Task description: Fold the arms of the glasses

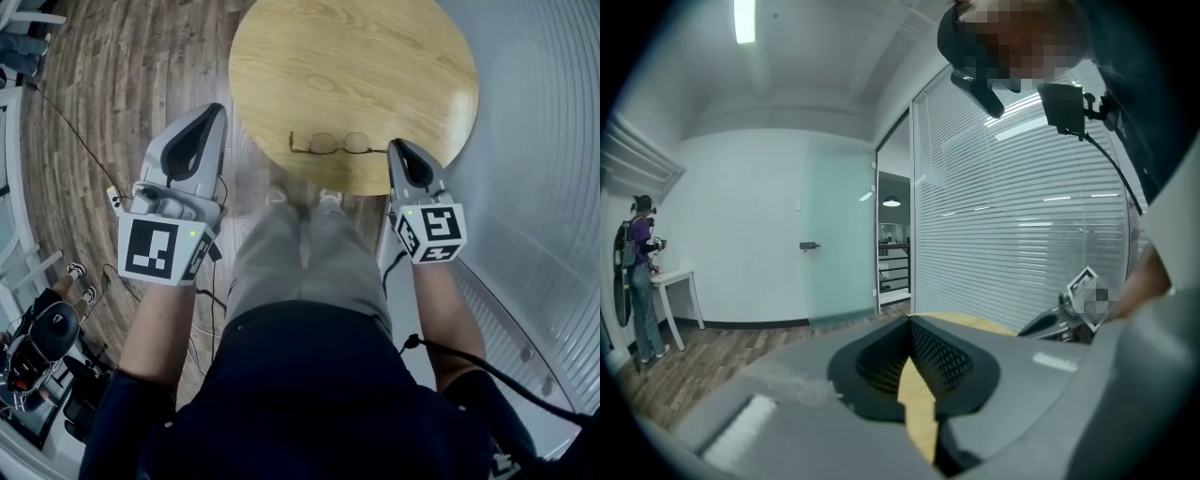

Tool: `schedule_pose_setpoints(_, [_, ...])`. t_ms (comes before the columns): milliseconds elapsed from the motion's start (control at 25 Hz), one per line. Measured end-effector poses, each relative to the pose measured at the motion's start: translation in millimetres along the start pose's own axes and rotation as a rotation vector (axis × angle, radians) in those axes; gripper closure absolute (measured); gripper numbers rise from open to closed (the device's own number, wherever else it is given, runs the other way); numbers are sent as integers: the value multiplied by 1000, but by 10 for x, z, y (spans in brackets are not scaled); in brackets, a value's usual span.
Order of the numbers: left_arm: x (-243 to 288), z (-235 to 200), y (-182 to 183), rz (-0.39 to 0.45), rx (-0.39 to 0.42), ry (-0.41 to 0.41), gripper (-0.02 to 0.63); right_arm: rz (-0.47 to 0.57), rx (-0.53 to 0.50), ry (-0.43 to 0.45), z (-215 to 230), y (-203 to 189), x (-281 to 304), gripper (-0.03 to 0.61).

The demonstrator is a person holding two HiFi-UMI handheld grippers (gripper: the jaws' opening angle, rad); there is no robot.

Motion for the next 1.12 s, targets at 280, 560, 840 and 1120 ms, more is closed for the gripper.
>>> schedule_pose_setpoints(280, [-46, -61, -9, 4, 0, -4, 611, -8, -11, -7, -66, 9, 36, 552])
schedule_pose_setpoints(560, [-110, -107, -56, 3, -4, 1, 611, -15, -34, -10, -134, -18, 62, 552])
schedule_pose_setpoints(840, [-136, -160, -76, 2, -7, 2, 611, -18, -33, -11, -166, -21, 109, 552])
schedule_pose_setpoints(1120, [-203, -201, -86, -4, -20, -16, 611, -44, -87, -3, -279, 50, 167, 551])
Point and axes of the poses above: the fingertips, and each gripper's own axes: x forward along the fingers, z to its right, y out of its top, the point moved 9 cm from there along -x, backward along the fingers, and after that the axes turned 12 degrees about y, right-handed, at the moved point
